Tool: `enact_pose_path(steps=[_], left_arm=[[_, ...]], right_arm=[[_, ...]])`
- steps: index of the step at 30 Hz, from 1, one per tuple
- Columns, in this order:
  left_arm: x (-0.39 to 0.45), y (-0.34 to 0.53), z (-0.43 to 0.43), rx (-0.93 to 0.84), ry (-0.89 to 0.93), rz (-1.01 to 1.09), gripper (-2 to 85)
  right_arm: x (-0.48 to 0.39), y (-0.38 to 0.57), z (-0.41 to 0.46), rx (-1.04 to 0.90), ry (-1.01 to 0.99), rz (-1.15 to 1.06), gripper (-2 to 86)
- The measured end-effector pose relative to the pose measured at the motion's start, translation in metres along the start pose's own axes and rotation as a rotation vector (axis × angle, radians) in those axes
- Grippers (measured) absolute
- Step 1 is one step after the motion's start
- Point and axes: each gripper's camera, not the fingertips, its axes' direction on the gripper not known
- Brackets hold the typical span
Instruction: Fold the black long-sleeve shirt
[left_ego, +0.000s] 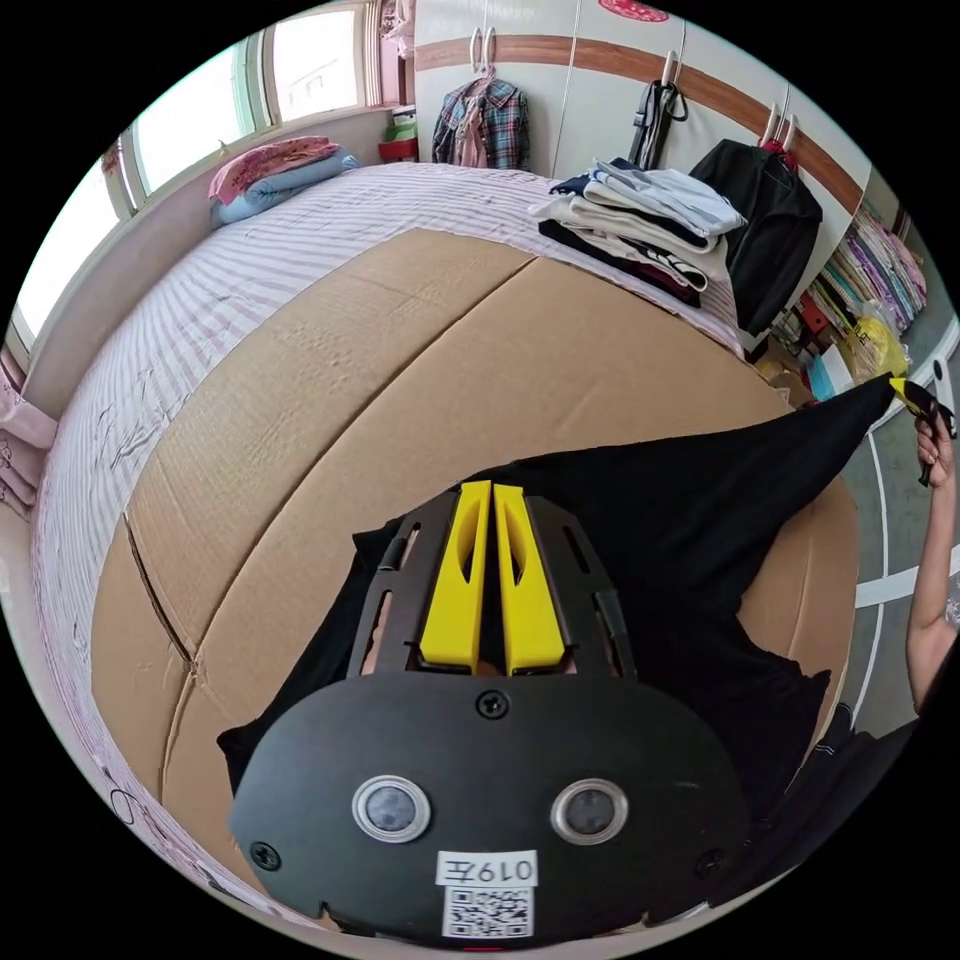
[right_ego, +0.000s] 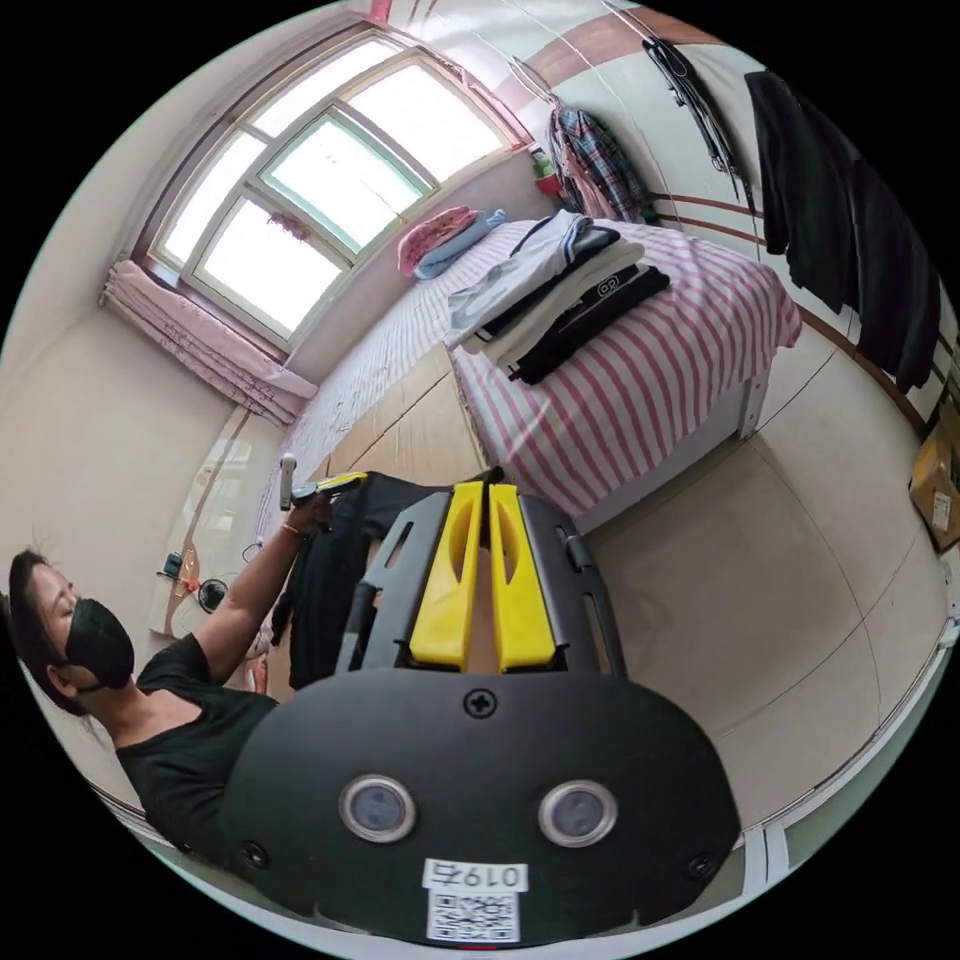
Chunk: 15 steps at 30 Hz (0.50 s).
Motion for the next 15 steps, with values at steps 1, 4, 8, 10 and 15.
enact_pose_path(steps=[1,4,8,10,15], left_arm=[[0.004,0.000,0.003,0.002,-0.018,-0.012,1.0],[0.015,0.004,0.011,0.010,-0.025,-0.031,1.1],[0.032,0.008,0.021,0.001,-0.051,-0.091,1.2],[0.044,0.009,0.024,-0.012,-0.082,-0.092,1.1],[0.102,0.028,-0.006,0.146,-0.255,-0.031,0.7]], right_arm=[[0.019,0.003,0.004,-0.021,0.014,0.029,-0.2],[0.065,0.014,0.022,-0.084,0.014,0.108,-0.2],[0.108,0.028,0.063,-0.160,-0.105,0.151,-0.1],[0.114,0.033,0.068,-0.130,-0.149,0.135,-0.1],[0.125,0.044,0.070,-0.050,-0.261,0.092,-0.1]])
